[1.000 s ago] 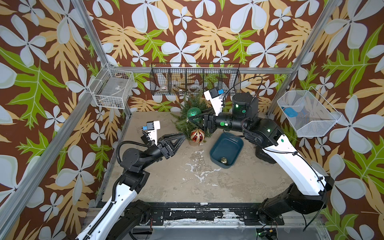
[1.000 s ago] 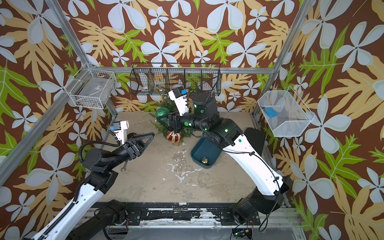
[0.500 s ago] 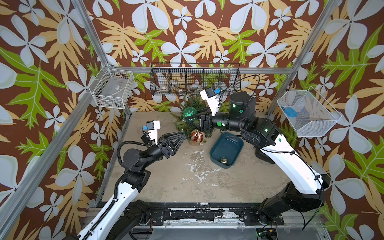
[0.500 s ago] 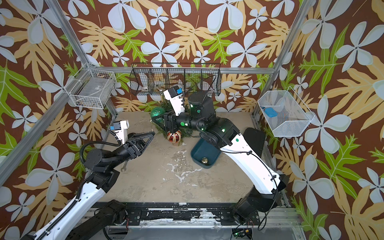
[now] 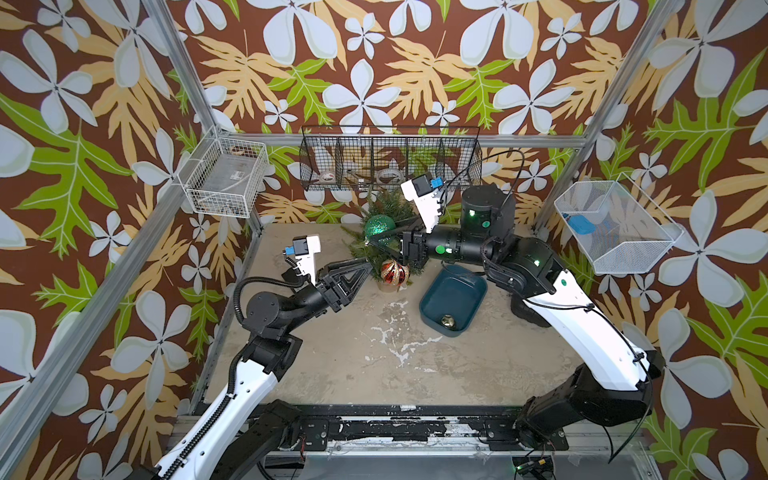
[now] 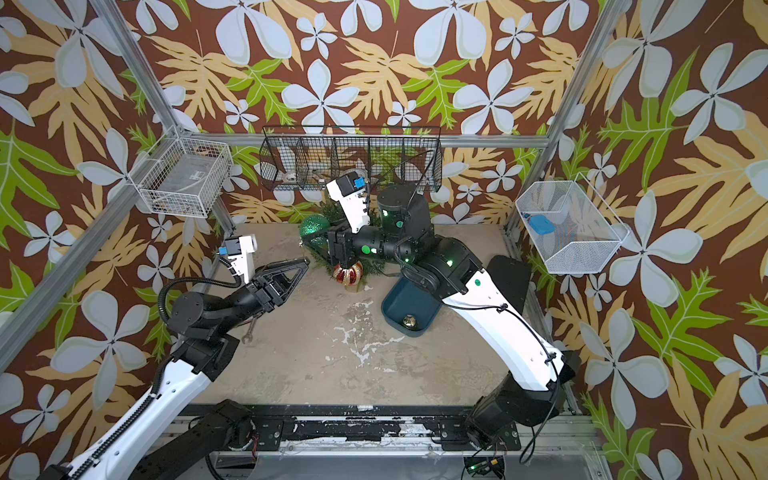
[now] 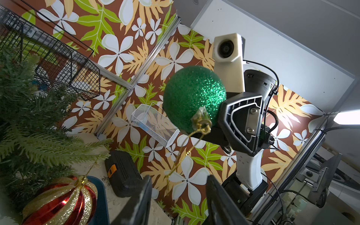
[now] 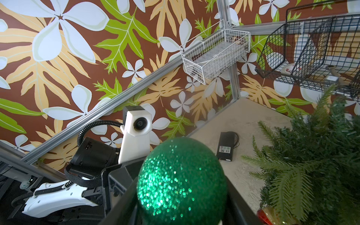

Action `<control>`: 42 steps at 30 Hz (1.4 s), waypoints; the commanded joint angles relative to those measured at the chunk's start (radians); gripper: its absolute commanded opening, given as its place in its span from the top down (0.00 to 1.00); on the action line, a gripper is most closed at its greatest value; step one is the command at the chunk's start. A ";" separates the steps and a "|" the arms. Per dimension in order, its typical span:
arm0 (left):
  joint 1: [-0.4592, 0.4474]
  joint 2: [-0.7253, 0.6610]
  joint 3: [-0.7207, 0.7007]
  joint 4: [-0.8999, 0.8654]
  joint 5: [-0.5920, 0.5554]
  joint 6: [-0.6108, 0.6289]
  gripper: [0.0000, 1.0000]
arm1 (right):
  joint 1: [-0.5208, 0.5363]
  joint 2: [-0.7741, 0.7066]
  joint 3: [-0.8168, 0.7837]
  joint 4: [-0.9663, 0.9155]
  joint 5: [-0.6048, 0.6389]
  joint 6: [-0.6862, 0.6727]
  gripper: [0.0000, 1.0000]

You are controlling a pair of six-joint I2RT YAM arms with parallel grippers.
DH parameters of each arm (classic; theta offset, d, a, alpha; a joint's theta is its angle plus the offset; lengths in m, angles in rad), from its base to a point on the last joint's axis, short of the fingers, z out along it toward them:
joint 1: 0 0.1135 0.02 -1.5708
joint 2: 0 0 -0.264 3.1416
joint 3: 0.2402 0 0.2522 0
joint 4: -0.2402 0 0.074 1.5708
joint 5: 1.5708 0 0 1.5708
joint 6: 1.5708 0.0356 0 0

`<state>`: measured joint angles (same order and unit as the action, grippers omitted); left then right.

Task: Decorate the small christmas tree with ornaments
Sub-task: Hang an ornament on the christmas tree.

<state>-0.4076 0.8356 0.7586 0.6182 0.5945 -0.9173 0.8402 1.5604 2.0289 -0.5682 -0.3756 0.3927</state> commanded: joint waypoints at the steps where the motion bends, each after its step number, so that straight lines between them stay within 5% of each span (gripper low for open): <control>1: 0.002 0.002 0.007 0.023 0.004 0.001 0.63 | 0.002 -0.005 -0.005 0.037 -0.008 0.006 0.44; 4: 0.001 0.003 0.006 0.027 0.008 -0.002 0.72 | 0.003 -0.004 -0.007 0.039 -0.007 0.005 0.44; 16: 0.001 -0.003 -0.018 0.021 0.004 -0.004 0.73 | 0.002 -0.011 -0.011 0.038 0.008 -0.003 0.45; 23: 0.002 -0.001 -0.012 0.007 0.001 0.011 0.96 | 0.002 -0.016 -0.025 0.041 0.003 -0.005 0.44; 27: 0.001 -0.003 -0.010 -0.011 -0.011 0.023 0.83 | 0.002 -0.018 -0.026 0.042 0.001 -0.005 0.45; 30: 0.001 -0.003 -0.012 -0.009 -0.011 0.027 0.99 | 0.002 -0.019 -0.029 0.044 0.000 -0.005 0.44; 42: 0.003 -0.035 -0.002 -0.161 -0.096 0.150 1.00 | 0.002 0.014 -0.049 0.026 0.034 -0.029 0.45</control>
<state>-0.4076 0.8093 0.7452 0.5102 0.5419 -0.8268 0.8402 1.5612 1.9823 -0.5468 -0.3660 0.3824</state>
